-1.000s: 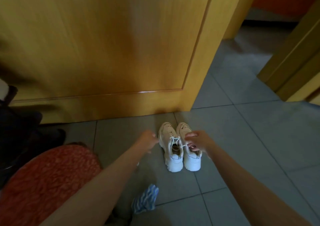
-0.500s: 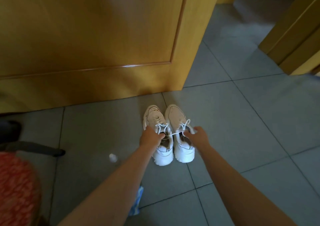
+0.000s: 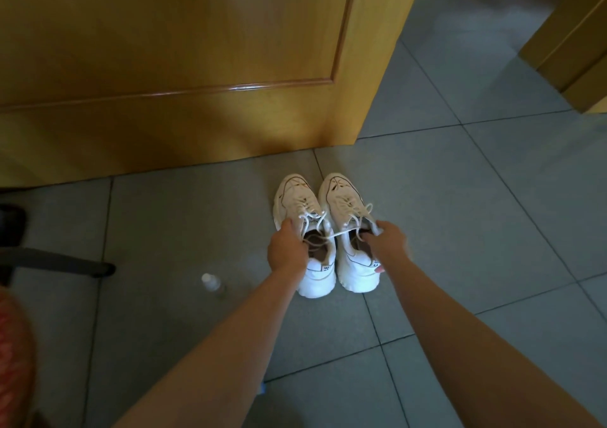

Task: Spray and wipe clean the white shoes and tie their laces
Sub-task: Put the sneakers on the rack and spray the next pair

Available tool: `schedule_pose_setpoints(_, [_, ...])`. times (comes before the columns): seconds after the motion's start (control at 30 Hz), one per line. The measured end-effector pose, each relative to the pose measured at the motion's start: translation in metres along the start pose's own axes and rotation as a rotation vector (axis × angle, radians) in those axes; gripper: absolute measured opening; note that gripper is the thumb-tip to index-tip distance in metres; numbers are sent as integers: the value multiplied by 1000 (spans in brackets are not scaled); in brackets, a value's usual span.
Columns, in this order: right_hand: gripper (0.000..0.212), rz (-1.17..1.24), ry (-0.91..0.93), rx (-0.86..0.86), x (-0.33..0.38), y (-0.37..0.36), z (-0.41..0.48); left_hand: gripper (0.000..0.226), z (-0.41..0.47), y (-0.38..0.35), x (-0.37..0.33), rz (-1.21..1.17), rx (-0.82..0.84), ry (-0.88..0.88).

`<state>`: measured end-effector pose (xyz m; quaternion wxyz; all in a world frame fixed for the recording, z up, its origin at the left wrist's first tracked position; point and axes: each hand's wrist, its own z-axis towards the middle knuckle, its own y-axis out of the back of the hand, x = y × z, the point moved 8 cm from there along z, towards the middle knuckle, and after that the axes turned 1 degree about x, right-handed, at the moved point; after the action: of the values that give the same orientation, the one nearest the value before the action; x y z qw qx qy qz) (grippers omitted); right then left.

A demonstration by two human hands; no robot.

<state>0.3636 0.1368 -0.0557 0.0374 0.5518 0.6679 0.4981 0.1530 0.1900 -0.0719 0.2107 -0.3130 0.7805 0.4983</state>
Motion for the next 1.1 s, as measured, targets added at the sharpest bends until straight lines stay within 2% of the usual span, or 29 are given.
schedule_pose_setpoints(0.2, [22,-16,14,-78,2,8,-1,44,1,1,1,6,-23,-19])
schedule_pose_setpoints(0.3, [27,-14,58,-49,2,7,1,48,2,0,2,-49,-5,-15])
schedule_pose_setpoints(0.43, [23,33,105,-20,2,7,-11,50,-1,8,3,-130,21,-13])
schedule_pose_setpoints(0.6, [26,104,166,-16,14,22,-45,51,-12,37,1,-180,26,-49])
schedule_pose_setpoints(0.73, [25,162,209,-29,49,48,-92,53,-34,89,-18,-227,-5,-88])
schedule_pose_setpoints(0.97, [23,226,357,7,131,94,-200,48,-118,226,-56,-259,-130,-191])
schedule_pose_setpoints(1.1, [14,294,493,73,179,108,-275,51,-173,302,-53,-319,-181,-243])
